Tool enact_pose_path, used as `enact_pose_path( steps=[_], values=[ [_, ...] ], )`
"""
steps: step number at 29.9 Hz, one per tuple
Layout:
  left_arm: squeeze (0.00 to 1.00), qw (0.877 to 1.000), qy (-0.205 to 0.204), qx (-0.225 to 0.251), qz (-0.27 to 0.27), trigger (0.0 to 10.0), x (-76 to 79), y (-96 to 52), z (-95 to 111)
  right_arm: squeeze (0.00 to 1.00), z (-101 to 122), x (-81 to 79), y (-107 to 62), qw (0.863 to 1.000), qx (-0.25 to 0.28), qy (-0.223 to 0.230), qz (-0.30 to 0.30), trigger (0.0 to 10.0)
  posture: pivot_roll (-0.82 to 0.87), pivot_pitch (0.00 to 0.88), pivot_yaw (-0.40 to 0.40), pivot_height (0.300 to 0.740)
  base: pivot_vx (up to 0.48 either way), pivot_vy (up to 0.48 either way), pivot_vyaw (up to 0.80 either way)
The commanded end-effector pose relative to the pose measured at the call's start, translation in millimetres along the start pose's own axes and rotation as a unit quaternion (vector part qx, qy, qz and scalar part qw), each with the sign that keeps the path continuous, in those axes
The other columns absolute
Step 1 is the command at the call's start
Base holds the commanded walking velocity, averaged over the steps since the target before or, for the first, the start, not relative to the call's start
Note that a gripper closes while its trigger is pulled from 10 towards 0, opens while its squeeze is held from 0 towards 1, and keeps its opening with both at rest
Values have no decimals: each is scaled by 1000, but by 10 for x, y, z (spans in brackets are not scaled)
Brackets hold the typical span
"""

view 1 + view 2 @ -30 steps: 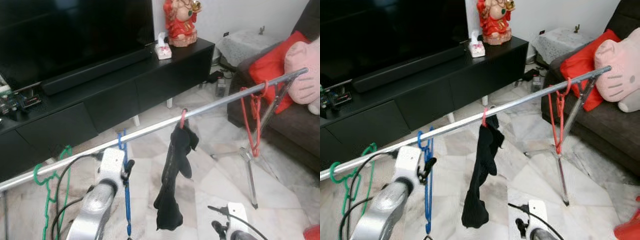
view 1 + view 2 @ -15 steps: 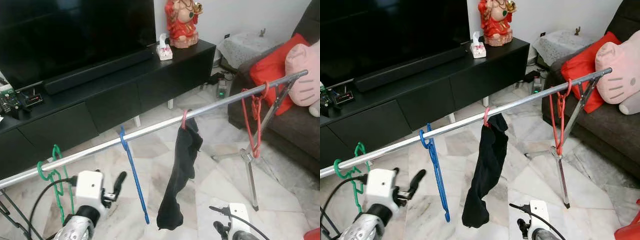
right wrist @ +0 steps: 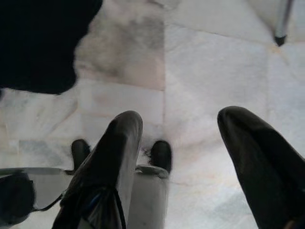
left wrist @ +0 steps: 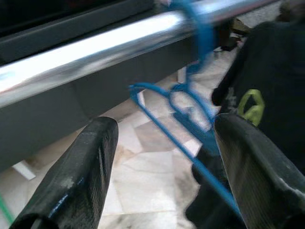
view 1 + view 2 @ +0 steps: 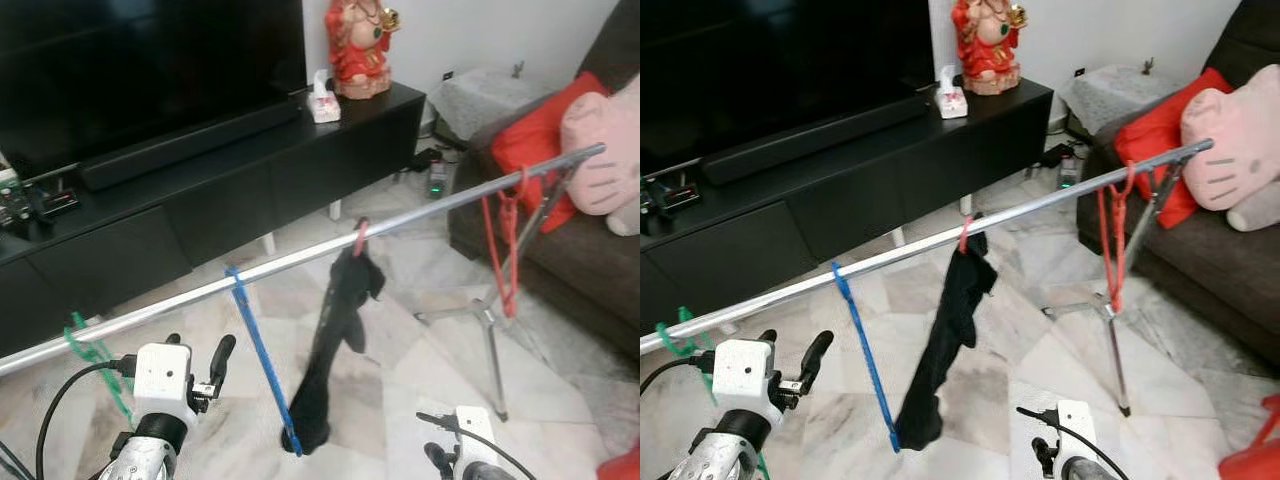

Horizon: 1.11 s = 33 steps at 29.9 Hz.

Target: Hang hanger

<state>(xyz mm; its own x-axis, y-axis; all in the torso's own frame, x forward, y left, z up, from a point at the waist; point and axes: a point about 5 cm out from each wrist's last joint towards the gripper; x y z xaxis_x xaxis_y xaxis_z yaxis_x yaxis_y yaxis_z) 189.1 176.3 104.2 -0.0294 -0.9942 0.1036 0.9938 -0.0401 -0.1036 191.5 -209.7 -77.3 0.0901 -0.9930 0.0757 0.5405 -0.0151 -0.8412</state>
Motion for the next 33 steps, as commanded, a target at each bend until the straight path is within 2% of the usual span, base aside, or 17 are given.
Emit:
enact_pose_path(
  steps=[1,23,30,33],
  values=[
    [0,1000,2,-1,0,10000,8,-2,-24,0,-34,23,-7,1000,-8,-2,-2,10000,-44,0,53,740,0,-480,0],
    [0,1000,-1,-15,-7,10000,-5,7,-106,0,-32,17,-6,1000,-7,-2,0,10000,-43,0,52,740,0,-480,0],
    [0,999,7,-38,-3,10000,-32,75,-175,0,11,9,0,1000,-3,-9,5,10000,-50,0,54,740,0,-86,0],
    [0,998,17,-64,5,10000,-99,115,-260,0,32,6,4,1000,-1,-4,3,10000,-58,0,59,740,0,0,0]
  ],
)
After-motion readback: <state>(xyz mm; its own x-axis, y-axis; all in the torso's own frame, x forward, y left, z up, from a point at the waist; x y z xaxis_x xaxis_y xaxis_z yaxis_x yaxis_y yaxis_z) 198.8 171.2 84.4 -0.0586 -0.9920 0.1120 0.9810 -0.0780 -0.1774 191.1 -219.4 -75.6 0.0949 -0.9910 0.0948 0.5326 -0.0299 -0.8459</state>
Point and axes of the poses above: a point about 5 cm out from each wrist's last joint towards the gripper, its own y axis pointing out of the wrist towards the gripper, its own z axis along the axis of the wrist's last joint, x = y × z, and after that the axes turned 11 degrees about -y, right-handed
